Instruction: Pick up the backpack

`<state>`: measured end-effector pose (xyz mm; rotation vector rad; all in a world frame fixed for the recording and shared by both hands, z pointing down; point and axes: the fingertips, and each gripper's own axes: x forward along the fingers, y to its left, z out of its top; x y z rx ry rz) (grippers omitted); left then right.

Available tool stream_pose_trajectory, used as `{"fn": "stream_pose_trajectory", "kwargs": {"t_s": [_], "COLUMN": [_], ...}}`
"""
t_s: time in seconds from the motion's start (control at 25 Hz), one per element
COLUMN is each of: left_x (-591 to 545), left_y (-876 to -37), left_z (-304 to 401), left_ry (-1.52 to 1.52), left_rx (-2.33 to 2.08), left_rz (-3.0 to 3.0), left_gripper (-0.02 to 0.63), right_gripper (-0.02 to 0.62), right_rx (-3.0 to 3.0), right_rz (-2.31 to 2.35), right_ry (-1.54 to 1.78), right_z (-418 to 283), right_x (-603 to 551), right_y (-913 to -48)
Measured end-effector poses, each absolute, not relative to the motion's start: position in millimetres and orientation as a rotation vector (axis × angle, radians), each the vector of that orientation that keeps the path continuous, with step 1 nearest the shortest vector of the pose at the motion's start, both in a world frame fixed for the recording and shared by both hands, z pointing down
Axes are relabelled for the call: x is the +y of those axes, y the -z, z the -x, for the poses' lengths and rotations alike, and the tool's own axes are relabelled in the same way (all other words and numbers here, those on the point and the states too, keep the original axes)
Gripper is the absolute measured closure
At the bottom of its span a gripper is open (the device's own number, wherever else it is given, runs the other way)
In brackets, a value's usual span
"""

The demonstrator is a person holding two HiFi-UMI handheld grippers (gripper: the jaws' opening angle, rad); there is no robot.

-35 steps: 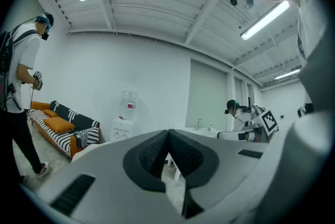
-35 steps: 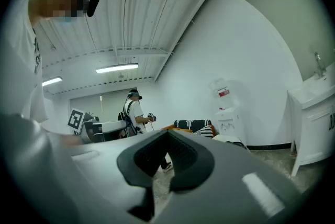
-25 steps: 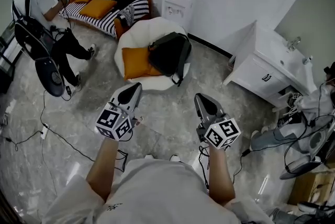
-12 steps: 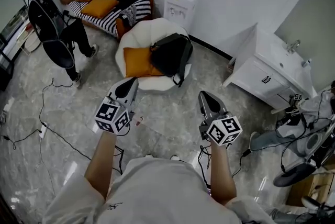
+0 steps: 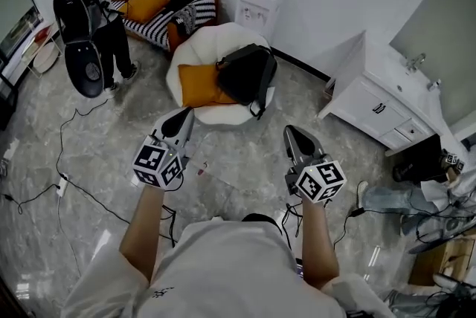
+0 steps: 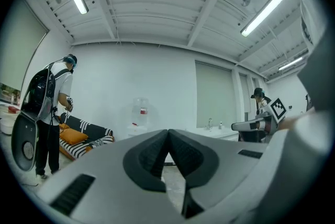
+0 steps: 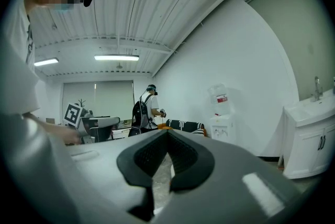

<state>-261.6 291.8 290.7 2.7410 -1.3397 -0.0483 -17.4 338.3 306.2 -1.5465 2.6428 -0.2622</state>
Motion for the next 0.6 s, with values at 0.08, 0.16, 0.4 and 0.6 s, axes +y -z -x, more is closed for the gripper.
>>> {"fn": "stream_pose_trajectory", "kwargs": {"t_s": [0.08, 0.16, 0.4, 0.6], "left_x": [293.6, 294.0, 291.3, 285.5], "left_y": [-291.2, -292.2, -296.7, -304.5], "left_z": [268.2, 272.9, 278.5, 275.8], "left_ry": [0.049, 0.051, 0.047, 0.025], "left_rx": [-1.339, -1.338, -1.329, -1.327], "left_rz": [-2.741, -2.74, -2.724, -2.717], "left_gripper": [0.609, 0.609, 0.609, 0.609], "right_gripper": [0.593, 0.592, 0.592, 0.592], "right_rx": [2.647, 2.647, 2.653, 2.665], "right_rz": [1.549, 1.55, 1.551, 1.537], "right_ry": [0.258, 0.256, 0.276, 0.318], "right_z": [23.5, 27.9, 35.4, 36.9], "right_x": [339.6, 339.1, 333.2, 323.8], "right_y": [-305.8, -305.0, -305.5, -318.7]}}
